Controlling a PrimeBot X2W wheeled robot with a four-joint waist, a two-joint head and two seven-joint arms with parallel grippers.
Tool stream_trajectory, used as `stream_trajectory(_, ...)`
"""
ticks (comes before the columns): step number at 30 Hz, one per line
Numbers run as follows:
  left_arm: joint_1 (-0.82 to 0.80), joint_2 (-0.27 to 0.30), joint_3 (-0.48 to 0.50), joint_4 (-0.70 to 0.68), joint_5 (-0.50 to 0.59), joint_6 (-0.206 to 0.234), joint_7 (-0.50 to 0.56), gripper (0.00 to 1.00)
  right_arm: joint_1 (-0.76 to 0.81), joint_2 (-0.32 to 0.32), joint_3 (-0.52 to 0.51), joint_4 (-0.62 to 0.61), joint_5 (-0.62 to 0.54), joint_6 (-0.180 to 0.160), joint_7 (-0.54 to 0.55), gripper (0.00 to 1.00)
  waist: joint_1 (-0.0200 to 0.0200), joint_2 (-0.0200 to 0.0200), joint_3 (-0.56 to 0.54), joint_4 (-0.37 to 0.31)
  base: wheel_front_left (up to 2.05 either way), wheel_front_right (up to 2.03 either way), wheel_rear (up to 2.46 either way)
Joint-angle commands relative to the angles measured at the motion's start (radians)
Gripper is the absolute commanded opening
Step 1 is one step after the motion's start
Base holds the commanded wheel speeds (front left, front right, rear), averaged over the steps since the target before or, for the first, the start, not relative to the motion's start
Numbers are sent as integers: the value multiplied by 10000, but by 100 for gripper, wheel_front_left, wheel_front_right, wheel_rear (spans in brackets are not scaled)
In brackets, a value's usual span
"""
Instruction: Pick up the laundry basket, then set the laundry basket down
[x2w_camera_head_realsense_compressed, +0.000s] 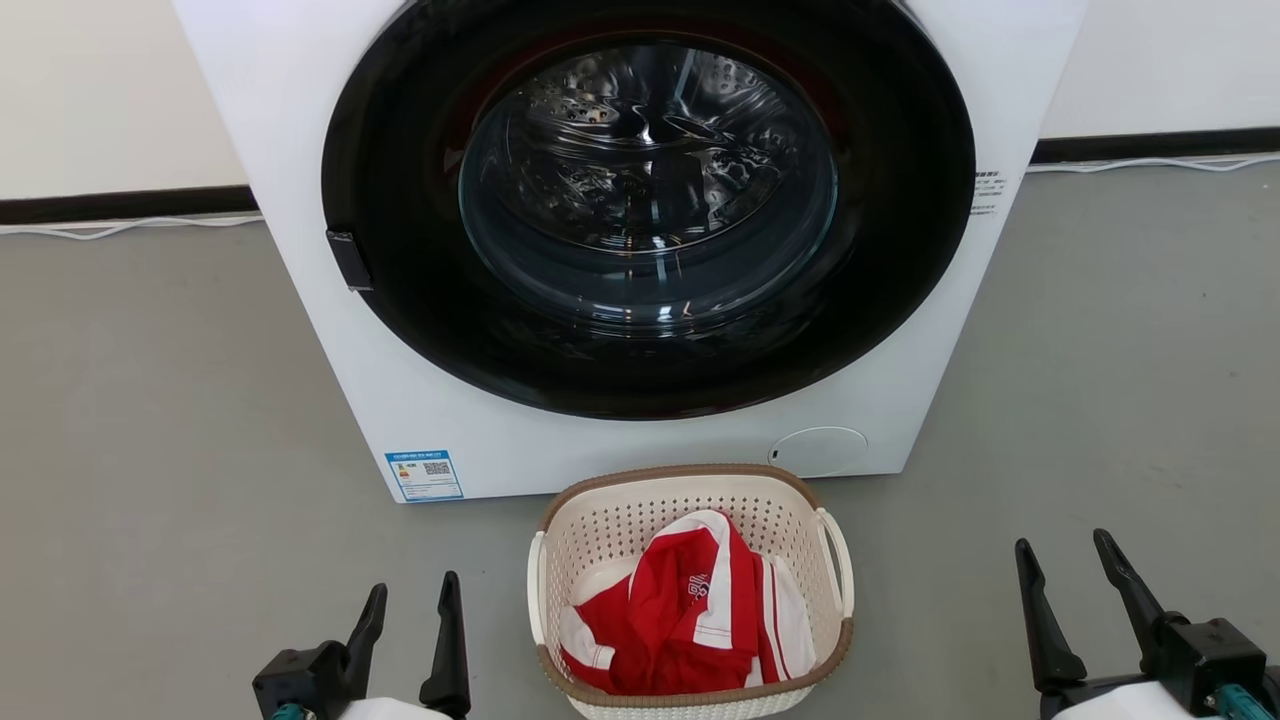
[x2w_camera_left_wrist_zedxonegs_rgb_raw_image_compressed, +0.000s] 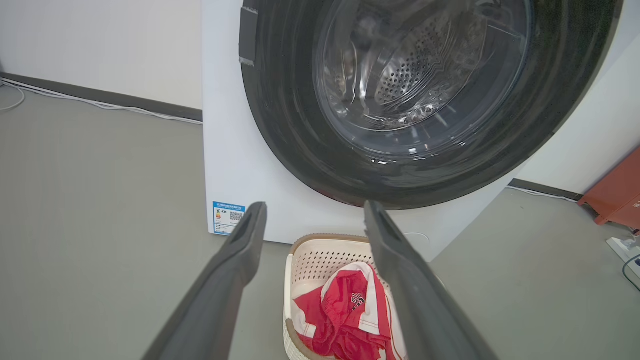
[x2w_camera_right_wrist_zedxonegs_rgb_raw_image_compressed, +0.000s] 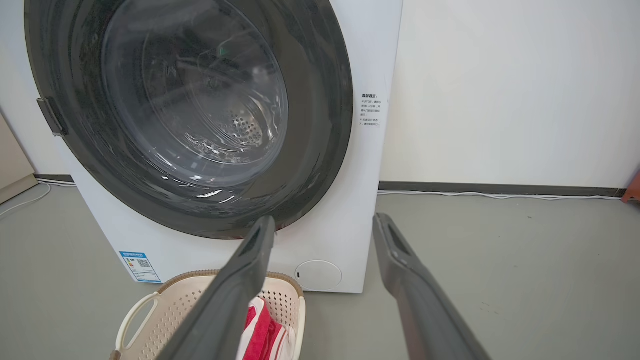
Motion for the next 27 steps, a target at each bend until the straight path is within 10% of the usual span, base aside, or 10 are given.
stream_trajectory(1,-227,64,298,-211,42,71,-105,100,-158,-209,243,-223,29,63,-137,100,0,0,-12,-6,0,0,0)
stream_trajectory(27,-938,64,260,-104,318,86,-105,100,-838,-283,180,-59,471,63,-138,100,0,0,960,-43,0,0,0)
